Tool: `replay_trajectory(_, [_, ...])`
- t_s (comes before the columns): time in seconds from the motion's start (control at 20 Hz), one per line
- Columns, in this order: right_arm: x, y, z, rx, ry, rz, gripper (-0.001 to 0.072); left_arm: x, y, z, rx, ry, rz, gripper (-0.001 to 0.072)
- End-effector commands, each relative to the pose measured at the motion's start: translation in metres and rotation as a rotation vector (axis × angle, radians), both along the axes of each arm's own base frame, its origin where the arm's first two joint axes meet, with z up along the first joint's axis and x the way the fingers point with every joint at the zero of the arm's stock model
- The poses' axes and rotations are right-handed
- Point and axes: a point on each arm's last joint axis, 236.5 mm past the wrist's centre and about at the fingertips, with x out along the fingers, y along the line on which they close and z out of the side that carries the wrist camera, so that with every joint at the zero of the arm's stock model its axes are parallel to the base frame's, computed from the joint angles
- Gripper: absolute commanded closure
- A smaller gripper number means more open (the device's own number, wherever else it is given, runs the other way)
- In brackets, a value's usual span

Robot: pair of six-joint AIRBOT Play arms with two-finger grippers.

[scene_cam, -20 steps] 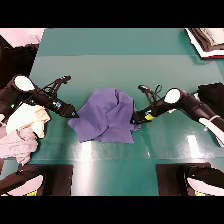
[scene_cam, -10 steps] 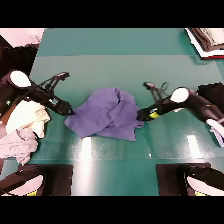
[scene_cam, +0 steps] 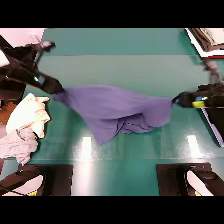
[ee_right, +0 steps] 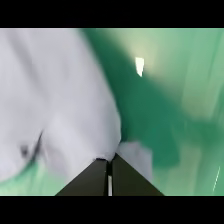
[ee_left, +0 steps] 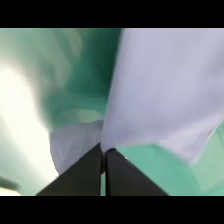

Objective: Fold the shirts.

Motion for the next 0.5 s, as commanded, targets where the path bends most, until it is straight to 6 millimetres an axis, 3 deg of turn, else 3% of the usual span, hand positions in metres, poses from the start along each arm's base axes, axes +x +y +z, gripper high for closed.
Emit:
replay_trajectory(0.0, [0.013, -0.033, 0.113, -0.044, -0.338, -0.129, 0.0699, 0.018, 0.000, 0.109, -0.050, -0.259, 0.044, 0.0680])
replay_trajectory(0.15, [0.000, -0.041, 0.241, -0.101, -0.669, -0.180, 0.0699, 0.003, 0.001, 0.229, -0.122, -0.544, 0.074, 0.0681])
replay_trajectory(0.25, [-0.019, -0.042, 0.303, -0.139, -0.813, -0.198, 0.0699, -0.023, 0.003, 0.292, -0.160, -0.715, 0.069, 0.0681])
replay_trajectory(0.35, [-0.040, -0.044, 0.347, -0.178, -0.909, -0.215, 0.0699, -0.053, 0.007, 0.332, -0.195, -0.847, 0.080, 0.0681])
replay_trajectory(0.45, [-0.056, -0.045, 0.376, -0.219, -0.965, -0.225, 0.0699, -0.085, 0.011, 0.358, -0.215, -0.934, 0.083, 0.0681])
